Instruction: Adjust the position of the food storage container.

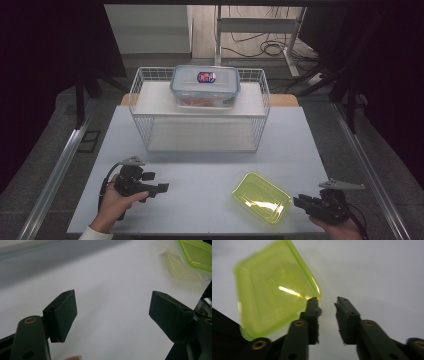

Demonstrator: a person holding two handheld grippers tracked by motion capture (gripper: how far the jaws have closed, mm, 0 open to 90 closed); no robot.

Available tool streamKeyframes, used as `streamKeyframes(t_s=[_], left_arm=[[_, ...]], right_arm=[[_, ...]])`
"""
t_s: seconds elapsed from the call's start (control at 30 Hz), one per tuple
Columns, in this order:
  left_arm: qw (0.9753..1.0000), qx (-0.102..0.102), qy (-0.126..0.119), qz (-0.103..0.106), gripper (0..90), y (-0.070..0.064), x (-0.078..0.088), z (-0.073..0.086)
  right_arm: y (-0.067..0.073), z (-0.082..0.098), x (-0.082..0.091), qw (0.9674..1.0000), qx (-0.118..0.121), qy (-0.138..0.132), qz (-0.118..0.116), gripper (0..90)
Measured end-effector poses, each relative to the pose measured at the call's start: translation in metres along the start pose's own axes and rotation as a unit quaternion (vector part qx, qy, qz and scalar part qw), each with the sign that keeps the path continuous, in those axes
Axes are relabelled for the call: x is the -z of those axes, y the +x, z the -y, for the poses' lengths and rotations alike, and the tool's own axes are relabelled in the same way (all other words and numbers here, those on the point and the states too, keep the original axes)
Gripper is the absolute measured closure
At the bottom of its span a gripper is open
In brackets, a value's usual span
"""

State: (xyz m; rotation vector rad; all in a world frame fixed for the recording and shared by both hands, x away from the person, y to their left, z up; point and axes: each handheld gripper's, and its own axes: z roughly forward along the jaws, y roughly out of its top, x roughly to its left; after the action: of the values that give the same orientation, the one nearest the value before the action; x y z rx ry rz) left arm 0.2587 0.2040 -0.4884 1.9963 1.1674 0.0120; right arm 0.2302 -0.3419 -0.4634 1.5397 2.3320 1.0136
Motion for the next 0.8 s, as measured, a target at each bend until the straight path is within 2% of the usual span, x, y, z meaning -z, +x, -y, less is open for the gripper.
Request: streamKeyframes(t_s=[0.13, 0.23, 0.37, 0.4, 0.53, 0.8], left_arm=[[1.0000, -0.001, 0.001, 0.002, 21.3, -0.001, -0.001, 0.000], [1.0000, -0.001, 0.002, 0.002, 21.2, -0.001, -0.001, 0.000], [1.0000, -0.001, 0.002, 0.001, 21.2, 0.001, -0.001, 0.000], [1.0000, -0.001, 0.002, 0.001, 21.2, 0.001, -0.001, 0.000], [1.0000, -0.002, 0.004, -0.001, 21.2, 0.000, -0.002, 0.000], [1.0000, -0.004, 0.005, -0.004, 21.3, 0.000, -0.003, 0.000]], right_arm=[[0.001, 0.004, -0.009, 0.9992, 0.009, 0.039, 0.008, 84.0], [0.004, 0.004, -0.017, 0.9971, 0.020, 0.071, 0.019, 88.3], [0.007, 0.004, -0.020, 0.9959, 0.022, 0.086, 0.016, 88.7], [0.009, 0.003, -0.022, 0.9949, 0.029, 0.095, 0.017, 88.7], [0.012, 0.002, -0.022, 0.9946, 0.032, 0.098, 0.012, 88.7], [0.018, -0.003, -0.029, 0.9942, 0.034, 0.100, 0.019, 88.7]])
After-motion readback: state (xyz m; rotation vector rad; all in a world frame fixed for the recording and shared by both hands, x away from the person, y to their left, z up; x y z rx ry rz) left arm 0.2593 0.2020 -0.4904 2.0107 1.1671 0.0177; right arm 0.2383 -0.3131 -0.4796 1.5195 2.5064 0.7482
